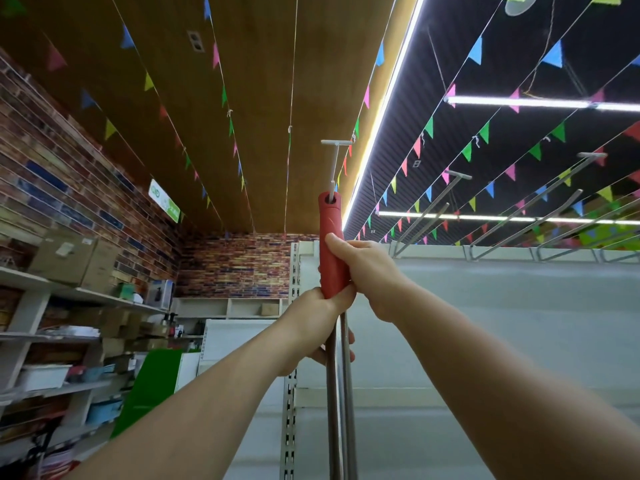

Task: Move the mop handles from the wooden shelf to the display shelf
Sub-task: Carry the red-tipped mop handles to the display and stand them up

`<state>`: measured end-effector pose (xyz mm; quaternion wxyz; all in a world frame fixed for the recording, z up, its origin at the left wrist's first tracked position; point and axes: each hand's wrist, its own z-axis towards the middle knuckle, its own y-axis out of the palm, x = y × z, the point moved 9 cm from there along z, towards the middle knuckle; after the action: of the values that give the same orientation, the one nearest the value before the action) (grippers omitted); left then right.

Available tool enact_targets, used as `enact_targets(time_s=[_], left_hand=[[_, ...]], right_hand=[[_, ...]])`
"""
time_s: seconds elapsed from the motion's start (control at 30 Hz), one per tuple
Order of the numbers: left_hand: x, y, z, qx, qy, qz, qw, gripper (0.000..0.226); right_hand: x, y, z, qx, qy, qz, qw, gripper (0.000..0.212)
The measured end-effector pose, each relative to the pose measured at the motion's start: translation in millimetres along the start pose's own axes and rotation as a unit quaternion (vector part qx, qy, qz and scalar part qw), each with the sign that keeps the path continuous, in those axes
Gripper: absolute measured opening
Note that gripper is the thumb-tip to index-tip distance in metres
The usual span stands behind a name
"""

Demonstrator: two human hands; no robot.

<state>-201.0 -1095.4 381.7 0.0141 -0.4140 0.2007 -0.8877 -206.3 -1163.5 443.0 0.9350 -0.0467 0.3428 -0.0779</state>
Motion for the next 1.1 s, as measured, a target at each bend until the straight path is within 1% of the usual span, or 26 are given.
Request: enact_targets(time_s=[0.2, 0.3, 0.4, 0.53, 0.6, 0.7, 0.77, 0.9, 1.1], left_hand=[[-12, 1, 7, -0.030, -0.022, -0.002, 0.999, 0.029], [-17, 1, 11, -0.040, -0.034, 0.000, 0.999, 0.028], [-21, 0, 16, -0.043, -0.048, 0.001, 0.998, 0.024], [-26, -9, 28, -0.029, -0.045, 0.027, 0.998, 0.019], [-26, -12, 33, -0.016, -0.035, 0.035, 0.999, 0.019], [-26, -20, 42, 0.008, -0.015, 0.048, 0.999, 0.032], [-28, -24, 48, 0.019, -0.002, 0.063, 0.998, 0.038], [-35, -32, 61, 0.040, 0.006, 0.082, 0.996, 0.029], [-46, -37, 70, 0.068, 0.012, 0.077, 0.995, 0.016]], right_hand=[[9, -2, 6, -0.049, 0.016, -0.008, 0.999, 0.019], [13, -3, 10, -0.058, 0.026, -0.028, 0.998, 0.026], [17, -2, 13, -0.066, 0.032, -0.041, 0.996, 0.026], [24, -1, 18, -0.072, 0.037, -0.058, 0.995, 0.031], [27, 0, 21, -0.067, 0.035, -0.068, 0.995, 0.036], [32, 1, 26, -0.053, 0.027, -0.089, 0.994, 0.039], [33, -1, 29, -0.039, 0.019, -0.122, 0.992, 0.037], [35, -8, 38, 0.006, -0.003, -0.210, 0.978, 0.035], [51, -8, 47, 0.022, -0.003, -0.186, 0.982, 0.032]])
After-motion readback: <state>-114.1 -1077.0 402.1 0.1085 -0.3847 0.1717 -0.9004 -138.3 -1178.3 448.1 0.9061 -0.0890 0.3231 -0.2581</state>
